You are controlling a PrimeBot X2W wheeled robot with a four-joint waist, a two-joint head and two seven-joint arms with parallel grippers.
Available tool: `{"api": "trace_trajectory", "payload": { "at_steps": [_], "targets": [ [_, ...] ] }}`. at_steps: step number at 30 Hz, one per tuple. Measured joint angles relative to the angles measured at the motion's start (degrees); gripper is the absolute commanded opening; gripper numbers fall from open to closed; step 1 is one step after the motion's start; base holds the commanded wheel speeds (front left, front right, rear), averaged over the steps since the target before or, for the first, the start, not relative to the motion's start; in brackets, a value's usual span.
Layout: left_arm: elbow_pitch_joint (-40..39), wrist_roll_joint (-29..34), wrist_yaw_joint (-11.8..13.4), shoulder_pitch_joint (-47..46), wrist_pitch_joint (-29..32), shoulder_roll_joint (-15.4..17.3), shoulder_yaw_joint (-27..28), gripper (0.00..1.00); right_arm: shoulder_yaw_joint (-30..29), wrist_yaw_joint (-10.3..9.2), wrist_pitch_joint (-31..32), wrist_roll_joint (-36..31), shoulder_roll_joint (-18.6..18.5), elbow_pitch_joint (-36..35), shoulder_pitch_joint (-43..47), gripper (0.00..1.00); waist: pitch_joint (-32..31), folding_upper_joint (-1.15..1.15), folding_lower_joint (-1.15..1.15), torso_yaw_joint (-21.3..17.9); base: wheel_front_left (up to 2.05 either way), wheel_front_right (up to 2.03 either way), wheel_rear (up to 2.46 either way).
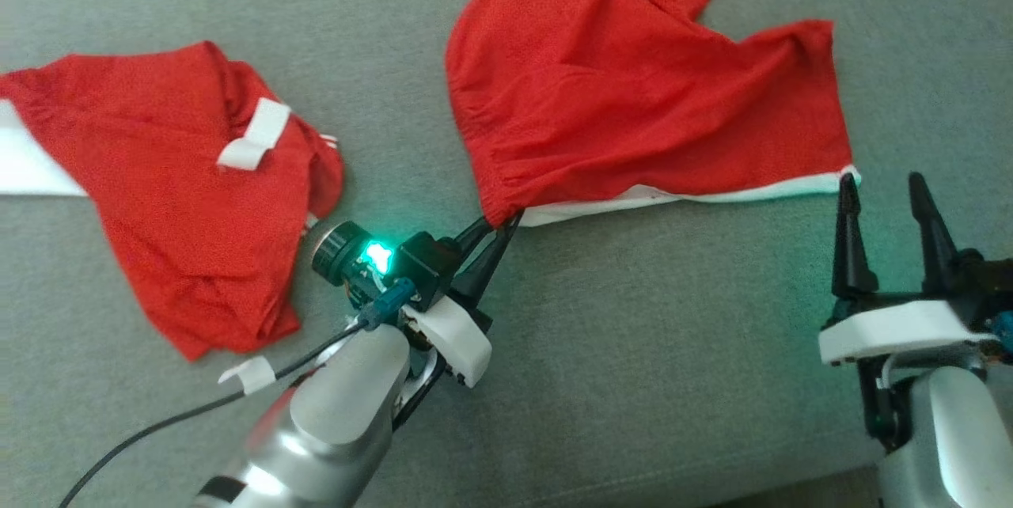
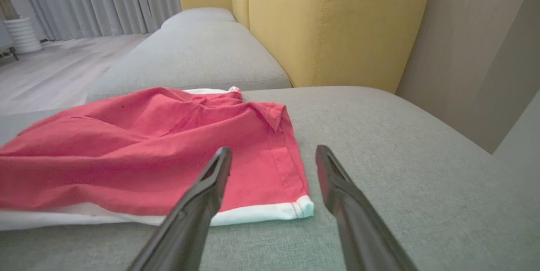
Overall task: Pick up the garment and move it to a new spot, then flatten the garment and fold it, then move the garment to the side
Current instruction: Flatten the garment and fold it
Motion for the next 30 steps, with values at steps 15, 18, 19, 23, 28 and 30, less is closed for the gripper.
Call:
{"api": "trace_trajectory", "payload": {
  "at_steps": [15,18,19,23,28,30],
  "targets": [
    [-6.93,2.29,1.7,2.2,-0.11,0.65,0.77,0.0,-7.22,0.0,13.41,-4.64,0.02,11.66,-5.2,1.0,-0.91,0.0,0.0,4.0,0.0,0.0,0.0],
    [-7.37,2.63,1.7,2.2,-0.11,0.66,0.82,0.0,-7.37,0.0,13.84,-5.02,0.02,13.8,-6.65,1.0,-0.69,0.0,0.0,4.06,0.0,0.0,0.0],
    [-7.46,2.65,1.7,2.2,-0.11,0.66,0.83,0.0,-7.38,0.0,13.93,-5.19,0.02,14.4,-7.06,1.0,-0.65,0.0,0.0,4.08,0.0,0.0,0.0],
    [-7.77,2.66,1.65,2.2,-0.11,0.66,0.85,0.0,-7.48,0.0,14.37,-5.93,0.02,16.89,-8.19,1.0,-0.41,0.0,0.0,4.23,0.0,0.0,0.0],
    [-8.04,3.2,1.64,2.2,-0.11,0.7,0.88,0.0,-7.64,0.0,14.88,-6.64,0.01,18.8,-9.53,1.0,-0.02,0.0,0.0,4.42,0.0,0.0,0.0],
    [-8.25,3.24,1.63,2.19,-0.11,0.7,0.88,0.0,-7.67,0.0,14.91,-6.99,-0.01,19.47,-10.31,1.0,0.17,0.0,0.0,4.56,0.0,0.0,0.0]
  ]
}}
